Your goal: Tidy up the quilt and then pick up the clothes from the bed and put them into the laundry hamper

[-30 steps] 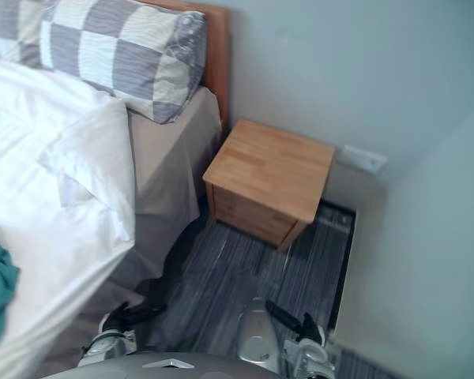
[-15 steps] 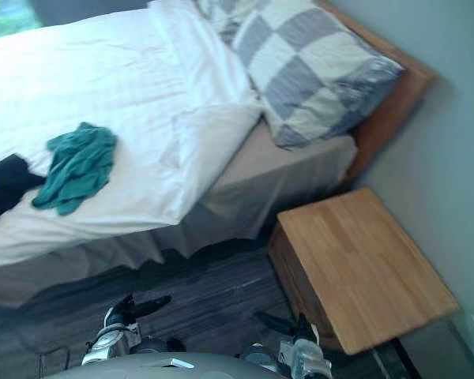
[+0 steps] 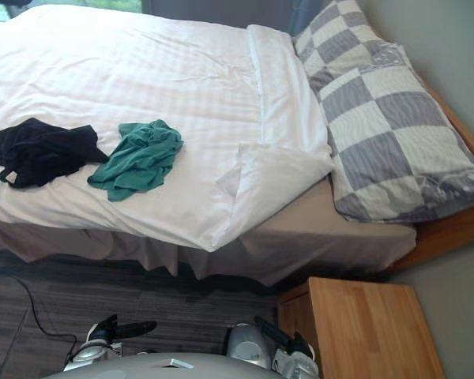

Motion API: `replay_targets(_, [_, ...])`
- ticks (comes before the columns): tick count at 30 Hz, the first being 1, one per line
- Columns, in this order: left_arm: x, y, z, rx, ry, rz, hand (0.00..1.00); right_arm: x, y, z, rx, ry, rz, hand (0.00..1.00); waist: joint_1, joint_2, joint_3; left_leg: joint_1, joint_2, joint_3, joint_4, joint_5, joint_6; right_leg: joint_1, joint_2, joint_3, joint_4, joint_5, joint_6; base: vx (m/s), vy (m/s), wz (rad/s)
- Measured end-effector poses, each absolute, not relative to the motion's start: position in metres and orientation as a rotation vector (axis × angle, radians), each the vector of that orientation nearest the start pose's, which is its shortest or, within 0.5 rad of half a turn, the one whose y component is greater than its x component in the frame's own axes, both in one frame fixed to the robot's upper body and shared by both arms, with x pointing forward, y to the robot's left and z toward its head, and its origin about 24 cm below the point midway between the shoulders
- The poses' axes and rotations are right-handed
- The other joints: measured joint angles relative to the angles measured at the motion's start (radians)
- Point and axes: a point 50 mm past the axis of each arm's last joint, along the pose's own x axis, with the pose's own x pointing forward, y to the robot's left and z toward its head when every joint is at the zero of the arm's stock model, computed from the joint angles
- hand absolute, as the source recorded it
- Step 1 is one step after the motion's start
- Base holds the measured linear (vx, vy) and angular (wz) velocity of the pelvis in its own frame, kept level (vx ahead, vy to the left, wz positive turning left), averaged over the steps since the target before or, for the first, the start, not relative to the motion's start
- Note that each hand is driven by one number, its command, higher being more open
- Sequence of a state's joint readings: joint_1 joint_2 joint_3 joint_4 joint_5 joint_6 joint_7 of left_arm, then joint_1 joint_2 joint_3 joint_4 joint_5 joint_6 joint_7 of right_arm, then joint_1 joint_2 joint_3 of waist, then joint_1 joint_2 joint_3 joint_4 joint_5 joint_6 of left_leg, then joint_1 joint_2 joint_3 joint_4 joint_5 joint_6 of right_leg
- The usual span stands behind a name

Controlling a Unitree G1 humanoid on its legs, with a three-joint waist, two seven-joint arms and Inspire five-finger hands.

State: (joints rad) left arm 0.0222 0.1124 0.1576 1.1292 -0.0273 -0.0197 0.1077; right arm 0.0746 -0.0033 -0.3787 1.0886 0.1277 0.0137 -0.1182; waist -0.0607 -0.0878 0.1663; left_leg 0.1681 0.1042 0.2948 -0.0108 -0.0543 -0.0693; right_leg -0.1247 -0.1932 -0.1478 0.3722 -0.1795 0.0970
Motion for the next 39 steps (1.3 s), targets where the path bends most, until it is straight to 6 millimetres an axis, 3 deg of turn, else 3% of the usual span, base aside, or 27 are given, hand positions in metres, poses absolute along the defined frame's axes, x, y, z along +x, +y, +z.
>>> replay_targets(1, [0.105, 0.215, -0.159, 0.043, 1.116, 0.315, 1.0, 0.074, -0.198, -0.168, 0.284, 1.161, -0.565, 1.0, 0.005, -0.004, 0.005, 0.033, 0.001, -0.021, -0.03, 0.006, -0.032, 0.027, 0.01, 0.015, -0.045, 0.069, 0.011, 0.19, -0.246, 0.51])
replay_targets(3, [0.101, 0.202, -0.163, 0.004, 1.131, 0.305, 1.0, 0.071, -0.208, -0.168, 0.272, 1.162, -0.587, 1.0, 0.006, 0.049, -0.007, 0.042, 0.049, -0.002, -0.05, 0.011, -0.059, 0.062, 0.063, 0.008, -0.123, 0.085, -0.002, 0.2, -0.176, 0.02])
replay_targets(6, [0.1, 0.193, -0.165, -0.019, 1.142, 0.294, 1.0, 0.067, -0.219, -0.167, 0.281, 1.166, -0.64, 1.0, 0.001, 0.088, -0.013, 0.071, 0.095, 0.028, -0.052, -0.001, -0.078, 0.102, 0.118, 0.015, -0.171, 0.094, -0.015, 0.16, -0.11, -0.23])
replay_targets(9, [0.096, 0.194, -0.165, -0.022, 1.151, 0.309, 1.0, 0.05, -0.213, -0.171, 0.361, 1.199, -0.703, 1.0, -0.002, 0.091, -0.02, 0.111, 0.111, 0.069, -0.066, -0.007, -0.086, 0.134, 0.144, 0.032, -0.2, 0.099, -0.024, 0.12, -0.034, -0.26])
replay_targets(14, [0.087, 0.206, -0.165, -0.032, 1.159, 0.397, 1.0, 0.044, -0.209, -0.172, 0.395, 1.204, -0.791, 1.0, -0.013, 0.069, -0.022, 0.132, 0.099, 0.168, -0.067, -0.014, -0.094, 0.141, 0.157, 0.101, -0.272, 0.146, -0.021, 0.04, 0.034, -0.46])
replay_targets(17, [0.085, 0.213, -0.164, -0.049, 1.154, 0.446, 1.0, 0.045, -0.218, -0.166, 0.379, 1.153, -0.818, 1.0, -0.025, 0.063, -0.028, 0.15, 0.097, 0.207, -0.062, -0.015, -0.095, 0.163, 0.152, 0.123, -0.306, 0.164, -0.019, -0.01, 0.02, -0.24])
replay_targets(19, [0.087, 0.217, -0.162, -0.051, 1.131, 0.46, 1.0, 0.055, -0.234, -0.155, 0.345, 1.063, -0.838, 1.0, -0.029, 0.073, -0.029, 0.152, 0.098, 0.223, -0.061, -0.02, -0.098, 0.16, 0.152, 0.125, -0.306, 0.164, -0.019, -0.05, -0.006, -0.12])
replay_targets(22, [0.085, 0.219, -0.16, -0.046, 1.109, 0.46, 1.0, 0.094, -0.275, -0.119, 0.237, 0.816, -0.861, 1.0, -0.046, 0.093, -0.048, 0.129, 0.101, 0.226, -0.061, -0.03, -0.1, 0.137, 0.155, 0.123, -0.306, 0.166, -0.017, -0.07, -0.02, 0.01])
replay_targets(24, [0.084, 0.217, -0.16, -0.045, 1.11, 0.451, 1.0, 0.13, -0.311, -0.078, 0.124, 0.606, -0.868, 1.0, -0.049, 0.102, -0.058, 0.118, 0.102, 0.224, -0.061, -0.032, -0.101, 0.126, 0.155, 0.12, -0.307, 0.17, -0.015, -0.04, -0.016, 0.04])
replay_targets(27, [0.08, 0.213, -0.161, -0.027, 1.117, 0.407, 1.0, 0.162, -0.341, -0.033, 0.003, 0.412, -0.873, 1.0, -0.05, 0.102, -0.061, 0.103, 0.109, 0.206, -0.06, -0.031, -0.102, 0.126, 0.157, 0.103, -0.314, 0.172, -0.017, -0.05, -0.026, 0.14])
replay_targets(31, [0.073, 0.211, -0.163, -0.016, 1.137, 0.369, 1.0, 0.187, -0.356, -0.002, -0.056, 0.29, -0.874, 1.0, -0.051, 0.095, -0.065, 0.079, 0.113, 0.171, -0.06, -0.023, -0.107, 0.123, 0.161, 0.081, -0.329, 0.178, -0.019, -0.01, -0.032, 0.2])
replay_targets(39, [0.074, 0.216, -0.162, 0.047, 1.138, 0.314, 1.0, 0.227, -0.348, 0.027, -0.154, 0.199, -0.761, 1.0, -0.052, 0.103, -0.065, 0.044, 0.107, 0.119, -0.046, -0.016, -0.106, 0.128, 0.146, 0.043, -0.34, 0.182, -0.023, 0.0, -0.013, 0.15])
